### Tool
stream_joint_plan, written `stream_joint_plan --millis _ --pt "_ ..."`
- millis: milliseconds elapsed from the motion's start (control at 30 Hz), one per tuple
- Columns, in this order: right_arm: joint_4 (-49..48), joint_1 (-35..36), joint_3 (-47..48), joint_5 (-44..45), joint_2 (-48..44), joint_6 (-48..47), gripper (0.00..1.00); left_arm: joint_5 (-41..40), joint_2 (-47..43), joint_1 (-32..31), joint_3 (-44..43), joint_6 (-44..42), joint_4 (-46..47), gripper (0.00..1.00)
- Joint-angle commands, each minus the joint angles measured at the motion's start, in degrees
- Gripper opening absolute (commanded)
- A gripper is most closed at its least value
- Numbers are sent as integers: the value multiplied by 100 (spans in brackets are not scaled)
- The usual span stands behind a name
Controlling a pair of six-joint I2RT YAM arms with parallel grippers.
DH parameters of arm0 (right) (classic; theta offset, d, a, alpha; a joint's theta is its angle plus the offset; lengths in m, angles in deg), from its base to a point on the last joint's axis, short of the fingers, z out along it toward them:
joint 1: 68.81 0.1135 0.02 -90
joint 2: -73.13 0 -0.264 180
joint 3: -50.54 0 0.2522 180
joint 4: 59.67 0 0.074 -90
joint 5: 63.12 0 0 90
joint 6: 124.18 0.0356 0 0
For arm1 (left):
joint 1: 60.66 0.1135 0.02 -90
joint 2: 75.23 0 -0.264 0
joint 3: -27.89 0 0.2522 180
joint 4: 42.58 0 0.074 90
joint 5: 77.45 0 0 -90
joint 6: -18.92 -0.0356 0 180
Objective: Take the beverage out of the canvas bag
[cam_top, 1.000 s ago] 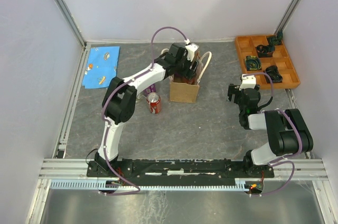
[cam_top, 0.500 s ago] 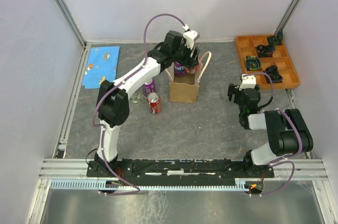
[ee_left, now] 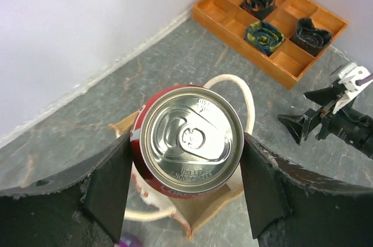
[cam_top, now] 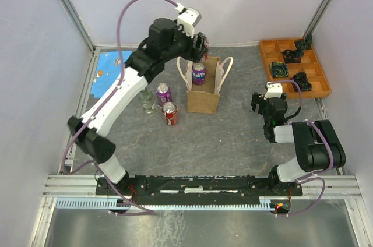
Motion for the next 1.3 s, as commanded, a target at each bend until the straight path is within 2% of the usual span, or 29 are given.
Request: stream_joint_plan --millis 0,300,433,633,867,1267 --pt "-138 -21 160 -33 6 -72 99 -805 -1332 1 472 -214 373 3" --pt "-139 -21 163 -27 -1 -73 99 -2616 -3426 8 2834 80 245 3" --pt "-136 -21 163 -26 -1 -77 99 -2792 -4199 9 4013 394 562 3" --pt "-137 -21 159 -26 7 -73 99 -3139 -4889 11 5460 1017 942 3" --pt "-136 -26 158 -26 1 -78 99 -3396 -5289 11 6694 1565 1617 3" --pt "-136 -22 163 -26 6 -73 99 -3043 -4842 165 8013 2002 3281 3"
